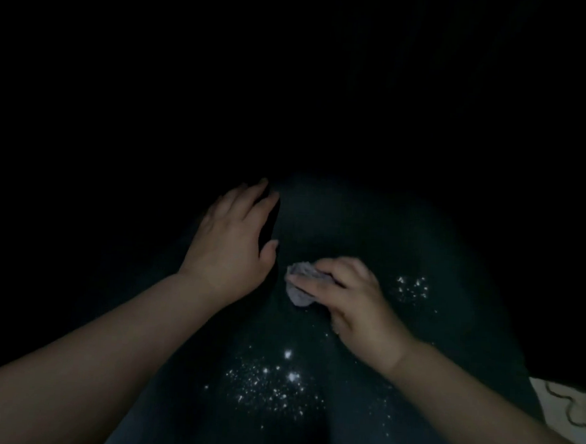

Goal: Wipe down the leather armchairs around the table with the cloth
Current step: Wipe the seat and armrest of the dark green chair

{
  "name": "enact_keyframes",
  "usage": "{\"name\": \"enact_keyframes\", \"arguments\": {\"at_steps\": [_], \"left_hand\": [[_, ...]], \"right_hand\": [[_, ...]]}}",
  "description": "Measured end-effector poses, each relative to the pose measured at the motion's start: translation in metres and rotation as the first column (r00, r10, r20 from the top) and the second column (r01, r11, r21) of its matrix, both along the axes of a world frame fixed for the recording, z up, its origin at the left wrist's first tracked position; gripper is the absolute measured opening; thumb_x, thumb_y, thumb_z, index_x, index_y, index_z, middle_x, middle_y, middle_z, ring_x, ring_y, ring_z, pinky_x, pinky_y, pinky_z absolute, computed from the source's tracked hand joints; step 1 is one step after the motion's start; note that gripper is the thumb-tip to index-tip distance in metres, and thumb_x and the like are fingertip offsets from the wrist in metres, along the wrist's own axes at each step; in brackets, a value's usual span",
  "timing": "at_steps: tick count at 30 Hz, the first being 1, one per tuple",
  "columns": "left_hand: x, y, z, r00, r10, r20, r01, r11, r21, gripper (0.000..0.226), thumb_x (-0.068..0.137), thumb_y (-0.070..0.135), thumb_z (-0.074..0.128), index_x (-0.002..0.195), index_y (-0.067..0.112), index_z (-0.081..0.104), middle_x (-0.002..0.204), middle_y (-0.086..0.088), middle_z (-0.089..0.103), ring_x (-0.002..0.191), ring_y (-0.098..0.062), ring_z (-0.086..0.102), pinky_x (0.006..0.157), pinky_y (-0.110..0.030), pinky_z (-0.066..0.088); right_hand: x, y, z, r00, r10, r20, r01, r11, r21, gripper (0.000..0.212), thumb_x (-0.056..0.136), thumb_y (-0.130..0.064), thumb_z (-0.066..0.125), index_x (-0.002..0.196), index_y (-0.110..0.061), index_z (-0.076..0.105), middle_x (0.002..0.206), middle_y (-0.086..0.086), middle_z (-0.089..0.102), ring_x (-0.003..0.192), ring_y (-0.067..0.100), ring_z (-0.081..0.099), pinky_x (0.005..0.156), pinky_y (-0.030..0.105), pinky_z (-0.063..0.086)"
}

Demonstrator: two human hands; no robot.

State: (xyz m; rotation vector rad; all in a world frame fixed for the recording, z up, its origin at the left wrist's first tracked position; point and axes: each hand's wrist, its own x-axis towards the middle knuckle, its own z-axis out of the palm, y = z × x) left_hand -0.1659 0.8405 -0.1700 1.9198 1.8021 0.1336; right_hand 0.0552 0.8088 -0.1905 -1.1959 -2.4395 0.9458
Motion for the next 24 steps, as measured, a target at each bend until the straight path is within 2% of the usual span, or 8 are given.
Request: {"name": "enact_keyframes", "arguments": {"at_steps": [3, 6, 8, 12, 15, 19, 22, 24], "left_hand": [[0.009, -0.003, -0.004, 1.0, -0.028, -0.006, 0.028, 1.0, 0.0, 0.07, 0.09, 0.036, 0.056, 0.15, 0.023, 0.024, 0.159, 0.002, 0.014, 0.145, -0.021, 0.01, 0.117, -0.039, 0.007], [0.017, -0.002, -0.006, 0.999, -0.044, -0.019, 0.044, 0.999, 0.021, 0.068, 0.09, 0.036, 0.055, 0.149, 0.022, 0.027, 0.159, 0.002, 0.017, 0.145, -0.02, 0.01, 0.117, -0.04, 0.007], [0.022, 0.0, -0.008, 0.998, -0.06, -0.031, 0.06, 0.998, 0.019, 0.067, 0.089, 0.037, 0.055, 0.149, 0.022, 0.028, 0.158, 0.002, 0.018, 0.145, -0.02, 0.011, 0.117, -0.04, 0.008], [0.032, 0.003, -0.01, 0.996, -0.07, -0.049, 0.071, 0.997, 0.007, 0.068, 0.089, 0.036, 0.055, 0.149, 0.023, 0.027, 0.159, 0.003, 0.018, 0.145, -0.021, 0.01, 0.117, -0.043, 0.01], [0.04, 0.003, -0.01, 0.998, -0.057, -0.041, 0.058, 0.998, 0.015, 0.068, 0.088, 0.031, 0.056, 0.149, 0.021, 0.028, 0.158, 0.001, 0.02, 0.144, -0.022, 0.012, 0.116, -0.042, 0.011], [0.051, 0.006, -0.008, 0.997, -0.077, -0.024, 0.078, 0.997, 0.019, 0.066, 0.088, 0.028, 0.056, 0.149, 0.022, 0.029, 0.157, 0.003, 0.021, 0.144, -0.019, 0.011, 0.116, -0.041, 0.012], [0.06, 0.01, -0.009, 0.993, -0.119, -0.009, 0.119, 0.993, 0.018, 0.064, 0.09, 0.029, 0.054, 0.148, 0.022, 0.03, 0.158, 0.004, 0.021, 0.144, -0.019, 0.011, 0.116, -0.044, 0.015], [0.066, 0.013, -0.009, 0.991, -0.132, 0.002, 0.132, 0.991, 0.02, 0.062, 0.091, 0.03, 0.052, 0.148, 0.022, 0.031, 0.158, 0.005, 0.021, 0.144, -0.018, 0.011, 0.115, -0.045, 0.015]], "right_hand": [[0.011, 0.049, 0.008, 0.983, -0.184, 0.002, 0.183, 0.981, 0.065, 0.074, 0.071, 0.014, 0.051, 0.131, -0.03, 0.054, 0.122, 0.006, 0.056, 0.11, 0.025, 0.043, 0.091, 0.035, 0.036], [0.027, 0.117, 0.011, 0.936, -0.333, 0.114, 0.318, 0.939, 0.135, 0.071, 0.071, 0.015, 0.052, 0.128, -0.027, 0.058, 0.126, 0.01, 0.054, 0.111, 0.035, 0.043, 0.093, 0.035, 0.035], [0.031, 0.116, 0.005, 0.941, -0.311, 0.136, 0.298, 0.948, 0.109, 0.065, 0.075, 0.014, 0.052, 0.128, -0.024, 0.059, 0.127, 0.011, 0.054, 0.111, 0.036, 0.044, 0.093, 0.034, 0.034], [0.034, 0.031, -0.002, 0.983, -0.179, 0.044, 0.178, 0.984, 0.016, 0.058, 0.079, 0.009, 0.052, 0.124, -0.026, 0.062, 0.124, 0.007, 0.056, 0.111, 0.028, 0.043, 0.091, 0.041, 0.038], [0.038, -0.01, 0.005, 0.996, -0.085, -0.005, 0.085, 0.995, -0.047, 0.054, 0.083, 0.004, 0.053, 0.124, -0.03, 0.061, 0.12, 0.003, 0.057, 0.109, 0.016, 0.039, 0.089, 0.034, 0.034], [0.063, 0.069, 0.012, 0.955, -0.296, 0.022, 0.294, 0.952, 0.082, 0.068, 0.072, 0.012, 0.05, 0.127, -0.027, 0.059, 0.12, 0.007, 0.056, 0.108, 0.022, 0.043, 0.092, 0.032, 0.036], [0.088, 0.122, 0.008, 0.901, -0.426, 0.083, 0.415, 0.901, 0.125, 0.057, 0.081, 0.01, 0.052, 0.127, -0.023, 0.059, 0.123, 0.011, 0.055, 0.11, 0.032, 0.046, 0.092, 0.025, 0.032], [0.088, 0.11, -0.001, 0.9, -0.426, 0.095, 0.417, 0.903, 0.103, 0.054, 0.084, 0.009, 0.051, 0.127, -0.022, 0.059, 0.123, 0.011, 0.055, 0.109, 0.033, 0.045, 0.093, 0.024, 0.032]]}}
